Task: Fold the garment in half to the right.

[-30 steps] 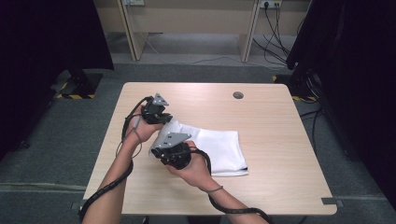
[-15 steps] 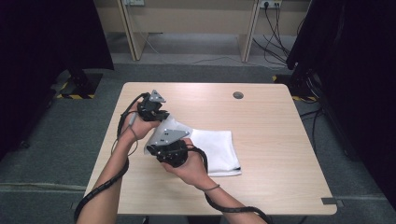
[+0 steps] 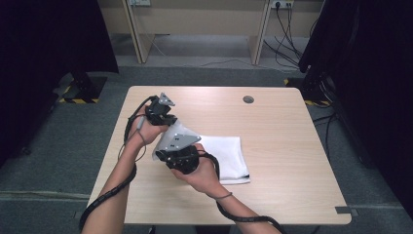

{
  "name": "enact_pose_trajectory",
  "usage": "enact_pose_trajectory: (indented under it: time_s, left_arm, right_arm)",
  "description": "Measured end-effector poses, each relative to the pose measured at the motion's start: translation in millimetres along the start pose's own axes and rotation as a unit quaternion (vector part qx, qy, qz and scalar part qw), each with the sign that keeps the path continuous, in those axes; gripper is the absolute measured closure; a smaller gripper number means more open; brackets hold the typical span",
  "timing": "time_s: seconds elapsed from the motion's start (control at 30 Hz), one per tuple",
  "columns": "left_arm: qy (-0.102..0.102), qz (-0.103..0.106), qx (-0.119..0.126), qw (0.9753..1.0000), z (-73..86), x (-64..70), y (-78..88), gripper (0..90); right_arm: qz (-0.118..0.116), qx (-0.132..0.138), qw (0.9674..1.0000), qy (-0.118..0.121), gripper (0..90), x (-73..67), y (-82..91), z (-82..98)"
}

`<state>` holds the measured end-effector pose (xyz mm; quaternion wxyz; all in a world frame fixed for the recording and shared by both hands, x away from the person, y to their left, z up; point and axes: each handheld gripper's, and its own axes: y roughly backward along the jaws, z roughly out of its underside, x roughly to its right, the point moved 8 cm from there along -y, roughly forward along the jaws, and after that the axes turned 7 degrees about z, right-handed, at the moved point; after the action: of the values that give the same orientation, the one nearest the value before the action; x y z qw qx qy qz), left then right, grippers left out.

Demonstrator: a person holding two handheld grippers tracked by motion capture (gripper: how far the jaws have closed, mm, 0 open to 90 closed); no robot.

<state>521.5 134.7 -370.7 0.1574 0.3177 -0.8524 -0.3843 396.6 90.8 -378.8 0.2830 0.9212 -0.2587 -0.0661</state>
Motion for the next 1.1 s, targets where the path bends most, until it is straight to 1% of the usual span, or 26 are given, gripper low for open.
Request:
enact_pose_trajectory:
  time_s: [0.17,0.3,0.37,0.47,0.57,0.67,0.8,1.1]
  left_arm:
    - [-0.004,0.001,-0.002,1.0000,-9.3,6.2,-5.5,84.7]
    - [-0.005,0.003,-0.003,1.0000,-14.3,10.2,-9.3,84.7]
    - [-0.007,0.002,-0.004,1.0000,-16.2,10.9,-9.4,84.7]
    - [-0.008,0.000,-0.004,1.0000,-17.7,9.2,-5.0,84.8]
    - [-0.008,-0.004,-0.005,1.0000,-15.6,5.9,0.8,84.8]
    - [-0.008,-0.004,-0.009,0.9999,-10.8,2.7,5.6,84.8]
    - [-0.005,-0.008,-0.007,0.9999,-6.0,-1.9,13.3,84.8]
    - [-0.003,-0.018,-0.008,0.9998,-1.2,-9.5,31.8,84.7]
  right_arm:
    - [0.009,0.003,1.0000,-0.003,84.1,8.0,10.1,2.1]
    - [0.012,0.004,0.9999,-0.010,84.1,14.7,16.4,4.1]
    - [0.013,0.007,0.9998,-0.013,84.1,17.1,18.4,3.9]
    - [0.012,0.009,0.9998,-0.015,84.1,18.0,19.6,1.2]
    - [0.009,0.013,0.9998,-0.013,84.1,14.3,18.7,-3.6]
    - [0.006,0.017,0.9998,-0.009,84.2,7.3,16.5,-10.3]
    - [0.001,0.020,0.9998,-0.005,84.2,-0.5,12.3,-17.2]
    - [-0.009,0.027,0.9996,0.002,84.3,-13.5,4.8,-29.7]
